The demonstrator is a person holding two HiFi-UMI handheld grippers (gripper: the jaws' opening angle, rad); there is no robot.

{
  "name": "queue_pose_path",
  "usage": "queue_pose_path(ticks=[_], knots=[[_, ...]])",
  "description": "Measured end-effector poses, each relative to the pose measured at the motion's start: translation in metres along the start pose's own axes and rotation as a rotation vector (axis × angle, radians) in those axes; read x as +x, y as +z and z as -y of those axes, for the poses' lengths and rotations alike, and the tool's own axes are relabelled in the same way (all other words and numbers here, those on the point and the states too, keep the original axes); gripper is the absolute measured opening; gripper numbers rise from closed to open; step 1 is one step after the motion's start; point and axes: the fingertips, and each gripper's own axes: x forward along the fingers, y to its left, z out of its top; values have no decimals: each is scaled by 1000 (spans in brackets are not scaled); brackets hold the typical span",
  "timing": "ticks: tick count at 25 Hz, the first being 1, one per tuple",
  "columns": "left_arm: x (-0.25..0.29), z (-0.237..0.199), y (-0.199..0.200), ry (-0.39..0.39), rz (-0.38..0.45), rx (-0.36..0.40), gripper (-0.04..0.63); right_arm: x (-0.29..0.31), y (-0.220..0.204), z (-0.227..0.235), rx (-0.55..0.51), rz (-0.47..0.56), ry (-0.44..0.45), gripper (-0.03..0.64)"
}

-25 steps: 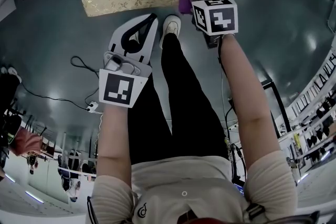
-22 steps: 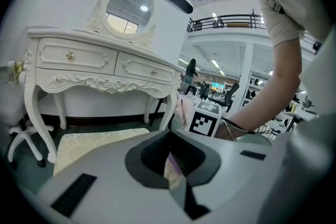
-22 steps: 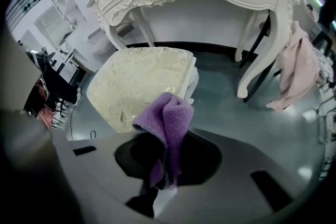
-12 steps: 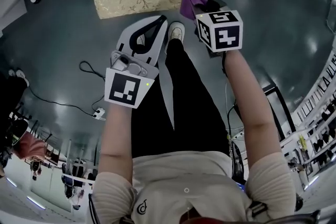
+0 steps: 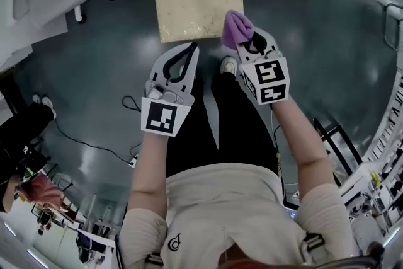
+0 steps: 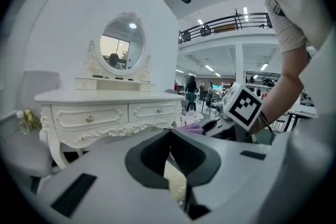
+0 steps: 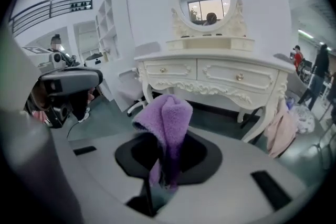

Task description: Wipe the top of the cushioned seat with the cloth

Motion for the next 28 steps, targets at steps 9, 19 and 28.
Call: queue_pose_path(ticks=[9,19,28], knots=[[-57,-19,123,69,105,-1,13,-97,137,-39,-77,264,-36,78],[-81,-16,224,47,136,68,13,-188,245,-49,-163,445,-74,75],[-86,-6,300,38,219,122,14,-245,304,-51,-210,595,-87,75]])
